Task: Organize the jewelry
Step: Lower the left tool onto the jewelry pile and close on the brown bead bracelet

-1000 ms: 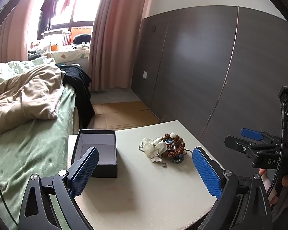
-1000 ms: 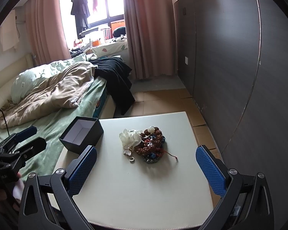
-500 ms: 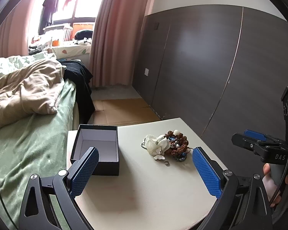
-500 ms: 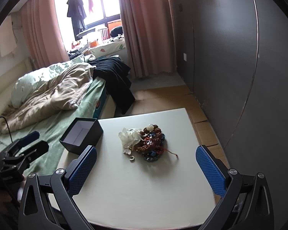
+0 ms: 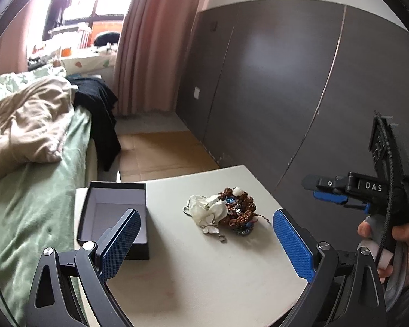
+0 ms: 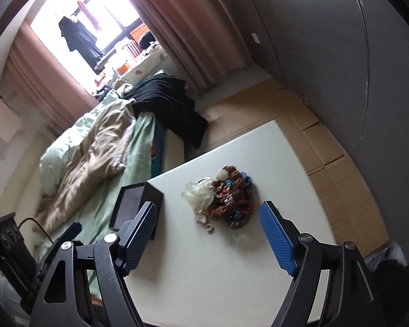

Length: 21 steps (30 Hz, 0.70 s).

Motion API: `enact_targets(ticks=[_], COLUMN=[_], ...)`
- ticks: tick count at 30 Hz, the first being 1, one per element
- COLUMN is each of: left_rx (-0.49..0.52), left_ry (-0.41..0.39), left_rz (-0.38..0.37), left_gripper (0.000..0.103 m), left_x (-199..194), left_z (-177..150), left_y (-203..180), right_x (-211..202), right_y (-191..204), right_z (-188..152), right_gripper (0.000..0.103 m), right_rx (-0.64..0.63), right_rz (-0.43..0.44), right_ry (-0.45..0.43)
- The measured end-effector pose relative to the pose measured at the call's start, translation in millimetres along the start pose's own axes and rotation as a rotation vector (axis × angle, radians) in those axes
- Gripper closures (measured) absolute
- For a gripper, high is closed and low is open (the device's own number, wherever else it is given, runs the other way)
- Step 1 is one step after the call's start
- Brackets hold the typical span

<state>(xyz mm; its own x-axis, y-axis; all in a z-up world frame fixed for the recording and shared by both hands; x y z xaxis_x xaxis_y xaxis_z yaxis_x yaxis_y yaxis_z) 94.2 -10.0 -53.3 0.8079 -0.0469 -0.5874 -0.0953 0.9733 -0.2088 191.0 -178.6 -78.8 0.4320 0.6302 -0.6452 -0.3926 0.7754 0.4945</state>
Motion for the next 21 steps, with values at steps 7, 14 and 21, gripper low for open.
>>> enact_targets(ticks=[7,14,21], left_rx=[-0.034,-0.105,-0.095], left_ry=[0.103,0.246,0.255], left_rz=[-0.057,-0.077,-0.093], left_gripper=[0.006,0.027,0.027], left_x=[39,100,131], left_z=[14,-1,-12], left_y=[-2,0,-11], right_x=[33,63,79], right_y=[-7,-35,-61], right_z=[22,13,6], right_gripper=[0.024,0.034,0.040], right_rx=[0.024,0.122,0.227], right_rz=[-0.048,-0.001,-0.004], right_ry=[0.084,0.100,0.136])
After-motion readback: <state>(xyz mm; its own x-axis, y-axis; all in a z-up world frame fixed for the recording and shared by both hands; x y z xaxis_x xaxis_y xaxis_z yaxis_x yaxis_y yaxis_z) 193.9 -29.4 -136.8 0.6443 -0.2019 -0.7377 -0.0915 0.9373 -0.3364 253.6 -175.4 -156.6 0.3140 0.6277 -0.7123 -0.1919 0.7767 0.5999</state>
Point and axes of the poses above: each gripper's, at about its wrist camera, not at the fingertips, and x roughly the way its jaws point, y to its left, z to its top, the point moved 9 cm from there along x, roughly the way its jaws point, and after that the axes turned 3 degrees about z, right-handed, at the moved point
